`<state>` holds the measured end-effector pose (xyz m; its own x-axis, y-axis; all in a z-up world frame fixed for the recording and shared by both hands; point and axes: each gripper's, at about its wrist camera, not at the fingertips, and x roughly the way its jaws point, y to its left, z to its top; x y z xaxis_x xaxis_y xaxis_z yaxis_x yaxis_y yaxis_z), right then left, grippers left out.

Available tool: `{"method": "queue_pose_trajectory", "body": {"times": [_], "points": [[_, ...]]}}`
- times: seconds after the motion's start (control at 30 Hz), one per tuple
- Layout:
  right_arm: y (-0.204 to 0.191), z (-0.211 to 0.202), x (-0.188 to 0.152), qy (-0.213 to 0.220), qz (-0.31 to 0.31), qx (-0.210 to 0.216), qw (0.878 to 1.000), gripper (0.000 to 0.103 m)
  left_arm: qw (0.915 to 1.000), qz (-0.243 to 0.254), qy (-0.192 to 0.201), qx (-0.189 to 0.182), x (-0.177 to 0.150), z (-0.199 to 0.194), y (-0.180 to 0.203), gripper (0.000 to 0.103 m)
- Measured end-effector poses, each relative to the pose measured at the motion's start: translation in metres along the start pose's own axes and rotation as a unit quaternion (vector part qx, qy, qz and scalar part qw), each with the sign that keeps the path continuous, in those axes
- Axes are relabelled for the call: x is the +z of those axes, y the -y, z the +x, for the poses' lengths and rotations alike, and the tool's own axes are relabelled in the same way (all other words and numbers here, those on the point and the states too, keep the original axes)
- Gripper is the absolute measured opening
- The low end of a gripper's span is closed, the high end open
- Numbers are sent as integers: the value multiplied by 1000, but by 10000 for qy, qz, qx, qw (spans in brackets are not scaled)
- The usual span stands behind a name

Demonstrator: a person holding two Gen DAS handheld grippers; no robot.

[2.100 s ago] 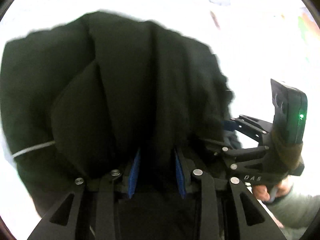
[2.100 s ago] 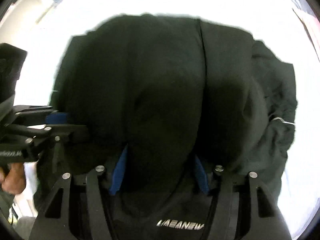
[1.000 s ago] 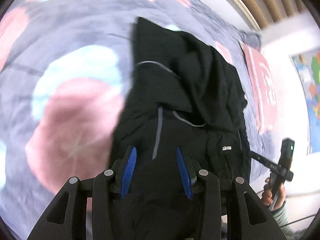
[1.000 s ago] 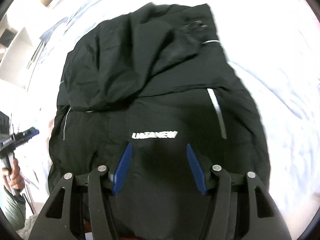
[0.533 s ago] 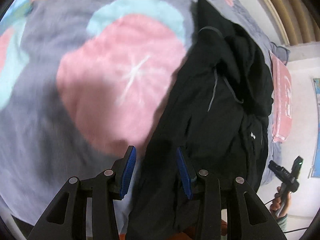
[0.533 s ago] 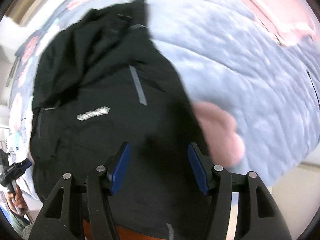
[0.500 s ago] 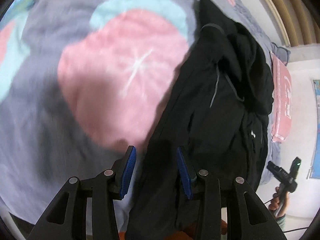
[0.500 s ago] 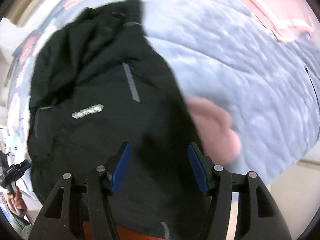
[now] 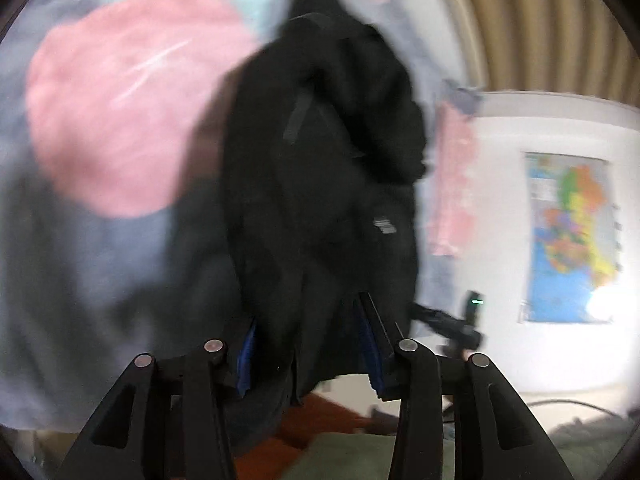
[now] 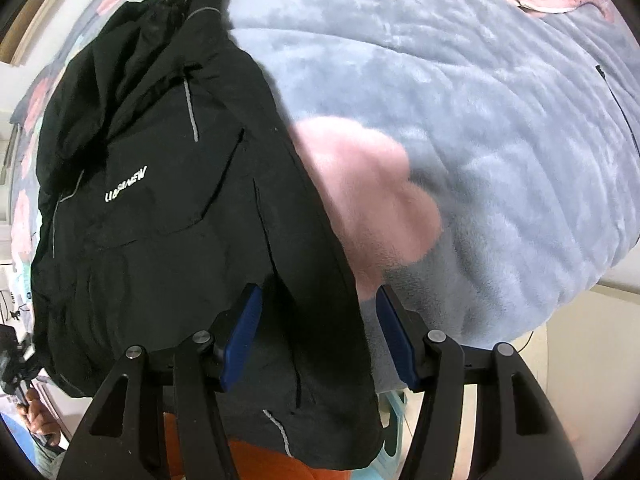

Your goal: Fold large clothes

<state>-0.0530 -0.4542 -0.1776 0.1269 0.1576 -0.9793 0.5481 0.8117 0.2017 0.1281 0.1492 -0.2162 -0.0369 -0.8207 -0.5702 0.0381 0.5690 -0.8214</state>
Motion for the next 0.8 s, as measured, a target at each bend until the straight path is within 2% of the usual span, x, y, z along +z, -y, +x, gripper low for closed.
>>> {"method": "queue_pose_trajectory", "body": {"times": [0.07,0.17,0.23,0.33,0.47,0.5,0.53,0.57,0.73,0.8], "points": [[6,-1,1,-35,38,89,9999,63,10000,-50,-27,-39,-1,6,1,47],[18,-3,-1,-105,122,188,9997,63,9981,-197,-220,539,-8,18,-13,47],[28,-2,-6,-145,155,253,9995,63,9960,-341,-297,772,-16,24,-26,47],[40,2,-19,-313,222,423,9984,63,9938,-564,-440,847,-29,33,-37,47],[50,14,-37,-475,332,726,9957,63,9915,-525,-641,998,-35,47,-36,47],[47,16,-39,-482,328,791,9952,63,9917,-511,-660,976,-34,50,-32,47],[42,14,-41,-446,258,814,9953,54,9921,-495,-672,938,-33,52,-27,47],[36,10,-43,-407,156,958,9944,40,9937,-448,-661,782,-31,51,-19,47],[-2,-17,-52,-336,-687,1403,9872,39,9985,-151,-520,-103,-26,40,13,47],[-2,-10,-54,-458,-682,1433,9863,39,9979,-256,-554,-217,-24,45,10,47]]}}
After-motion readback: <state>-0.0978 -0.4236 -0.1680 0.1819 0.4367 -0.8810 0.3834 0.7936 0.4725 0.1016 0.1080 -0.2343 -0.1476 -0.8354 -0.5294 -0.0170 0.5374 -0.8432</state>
